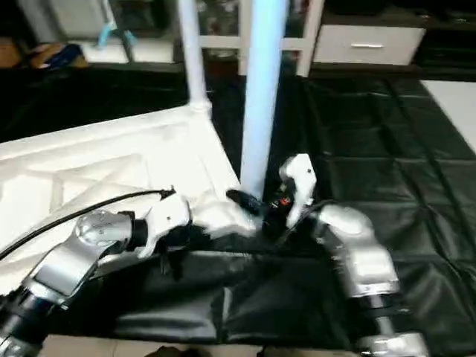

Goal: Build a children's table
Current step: Rotate leg to tighten

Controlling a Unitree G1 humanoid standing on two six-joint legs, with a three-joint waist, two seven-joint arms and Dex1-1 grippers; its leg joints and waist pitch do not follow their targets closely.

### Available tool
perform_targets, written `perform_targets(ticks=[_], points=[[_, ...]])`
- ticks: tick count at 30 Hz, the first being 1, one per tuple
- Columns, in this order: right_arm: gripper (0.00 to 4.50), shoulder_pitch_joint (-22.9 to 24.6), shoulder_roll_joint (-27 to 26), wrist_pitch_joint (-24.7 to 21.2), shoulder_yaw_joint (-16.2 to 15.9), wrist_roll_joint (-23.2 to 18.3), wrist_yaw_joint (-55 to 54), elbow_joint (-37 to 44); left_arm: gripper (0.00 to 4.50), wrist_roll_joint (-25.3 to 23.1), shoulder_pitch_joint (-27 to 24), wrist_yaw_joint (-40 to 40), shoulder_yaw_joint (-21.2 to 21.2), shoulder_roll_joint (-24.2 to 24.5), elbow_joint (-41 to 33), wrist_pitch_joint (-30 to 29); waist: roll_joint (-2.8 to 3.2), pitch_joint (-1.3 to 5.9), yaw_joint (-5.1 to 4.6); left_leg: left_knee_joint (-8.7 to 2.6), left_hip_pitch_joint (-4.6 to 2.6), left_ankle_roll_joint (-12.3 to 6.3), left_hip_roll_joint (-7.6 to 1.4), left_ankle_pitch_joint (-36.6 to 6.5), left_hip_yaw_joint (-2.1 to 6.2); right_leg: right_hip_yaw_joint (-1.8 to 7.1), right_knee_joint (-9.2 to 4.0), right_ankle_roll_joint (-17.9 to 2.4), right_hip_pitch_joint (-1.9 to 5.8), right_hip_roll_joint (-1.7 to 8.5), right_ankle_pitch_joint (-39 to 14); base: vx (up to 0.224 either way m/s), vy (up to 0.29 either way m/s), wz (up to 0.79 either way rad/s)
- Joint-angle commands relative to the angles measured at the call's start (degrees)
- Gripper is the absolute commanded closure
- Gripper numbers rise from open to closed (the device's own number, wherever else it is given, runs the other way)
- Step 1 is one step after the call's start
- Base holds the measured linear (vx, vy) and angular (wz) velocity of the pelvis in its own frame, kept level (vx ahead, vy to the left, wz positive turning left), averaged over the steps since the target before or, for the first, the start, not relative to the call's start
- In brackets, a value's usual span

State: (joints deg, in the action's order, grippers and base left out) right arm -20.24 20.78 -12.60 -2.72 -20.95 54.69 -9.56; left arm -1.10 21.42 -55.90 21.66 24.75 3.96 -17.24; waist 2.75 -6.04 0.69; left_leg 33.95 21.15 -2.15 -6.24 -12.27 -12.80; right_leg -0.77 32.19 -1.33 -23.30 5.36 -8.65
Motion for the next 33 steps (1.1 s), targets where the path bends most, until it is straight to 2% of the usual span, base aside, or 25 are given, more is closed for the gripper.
perform_targets(ticks=[1, 2, 4, 5, 7, 11, 13, 14, 18, 25, 33], points=[[1.32, 0.7, 1.2, -0.3, -0.3, -0.9, 2.5, 1.4, 4.50, -0.3, -1.7, -1.8, 2.5, 0.7, 0.9, -0.7, -0.53, 4.11, 0.05, -4.53, -1.43, -5.90, -6.62, -5.3, 3.07, 1.90, -1.62, -16.3, 1.87, 3.61, -1.0, 0.053, -0.005, 0.02], [1.32, 1.2, 3.5, 0.2, -0.7, -0.7, 5.2, 1.8, 4.50, 0.1, -2.1, -2.0, 2.1, 1.1, 0.5, -0.7, -0.76, 4.05, 0.07, -4.48, -1.29, -6.40, -6.61, -5.1, 3.07, 1.88, -1.63, -16.4, 1.97, 3.69, -1.0, 0.000, 0.000, 0.00], [1.32, 1.3, 4.8, 0.4, -0.9, -0.8, 6.7, 1.9, 4.50, 0.3, -2.3, -2.3, 2.0, 1.5, 0.2, -0.7, -0.73, 3.93, 0.34, -4.48, -1.19, -7.07, -6.72, -5.6, 3.20, 1.88, -1.83, -16.4, 2.16, 3.90, -3.0, 0.000, 0.000, 0.00], [1.32, 1.4, 6.1, 0.7, -1.1, -0.9, 8.7, 1.8, 4.50, 0.6, -2.6, -2.7, 1.8, 1.9, -0.1, -0.6, -0.77, 3.77, 0.33, -4.61, -1.18, -6.92, -6.73, -7.1, 3.25, 1.84, -2.13, -16.1, 2.11, 3.85, -6.0, 0.000, 0.000, 0.00], [1.32, 1.4, 6.5, 0.9, -1.1, -0.9, 9.4, 1.8, 4.50, 0.6, -2.7, -2.9, 1.7, 2.0, -0.2, -0.7, -0.69, 3.53, 0.31, -4.93, -1.37, -5.55, -6.88, -10.9, 3.37, 1.90, -2.78, -15.2, 1.90, 3.80, -12.1, 0.000, 0.000, 0.00], [1.32, 1.6, 7.4, 1.5, -1.5, -0.4, 11.1, 1.7, 4.50, 0.9, -3.0, -3.1, 1.6, 2.3, -0.8, -1.2, -0.72, 3.39, 0.03, -5.23, -1.53, -3.58, -6.94, -13.5, 3.52, 1.96, -3.08, -14.2, 1.62, 3.63, -15.4, 0.000, 0.000, 0.00], [1.32, 1.8, 7.7, 2.1, -1.8, -0.2, 11.6, 1.3, 4.50, 1.1, -3.2, -3.1, 1.6, 2.4, -1.2, -1.4, -0.66, 3.48, -0.09, -5.23, -1.45, -3.25, -6.92, -13.2, 3.56, 1.98, -2.98, -14.1, 1.70, 3.68, -14.3, 0.000, 0.000, 0.00], [1.57, 1.8, 7.7, 2.0, -1.9, -0.3, 11.7, 1.3, 4.50, 1.2, -3.2, -3.1, 1.7, 2.5, -1.2, -1.5, -0.69, 3.51, -0.14, -5.20, -1.41, -3.35, -6.91, -12.8, 3.57, 1.99, -2.92, -14.2, 1.74, 3.66, -13.7, 0.000, 0.000, 0.00], [1.82, 1.6, 7.1, 2.0, -2.0, -0.1, 11.7, 0.3, 4.50, 1.4, -3.2, -3.3, 1.8, 2.5, -1.4, -1.6, -0.75, 3.71, -0.12, -4.89, -1.22, -4.98, -6.82, -9.7, 3.47, 1.92, -2.57, -15.2, 1.97, 3.75, -10.1, 0.000, 0.000, 0.00], [2.55, 1.5, 7.8, 2.4, -2.3, 0.0, 12.5, -0.5, 4.50, 1.4, -3.4, -3.4, 1.7, 2.8, -1.8, -1.8, -0.70, 3.72, -0.06, -4.88, -1.29, -5.20, -6.89, -9.9, 3.51, 1.85, -2.59, -15.4, 1.99, 3.72, -10.8, 0.000, 0.000, 0.00], [2.65, 1.8, 7.2, 2.7, -3.1, 1.2, 11.2, -1.0, 4.50, 1.2, -3.2, -3.1, 1.8, 2.5, -1.6, -1.8, -0.73, 3.81, -0.04, -4.78, -1.28, -5.40, -6.86, -9.5, 3.47, 1.81, -2.53, -15.5, 2.05, 3.70, -10.4, 0.000, 0.000, 0.00]])
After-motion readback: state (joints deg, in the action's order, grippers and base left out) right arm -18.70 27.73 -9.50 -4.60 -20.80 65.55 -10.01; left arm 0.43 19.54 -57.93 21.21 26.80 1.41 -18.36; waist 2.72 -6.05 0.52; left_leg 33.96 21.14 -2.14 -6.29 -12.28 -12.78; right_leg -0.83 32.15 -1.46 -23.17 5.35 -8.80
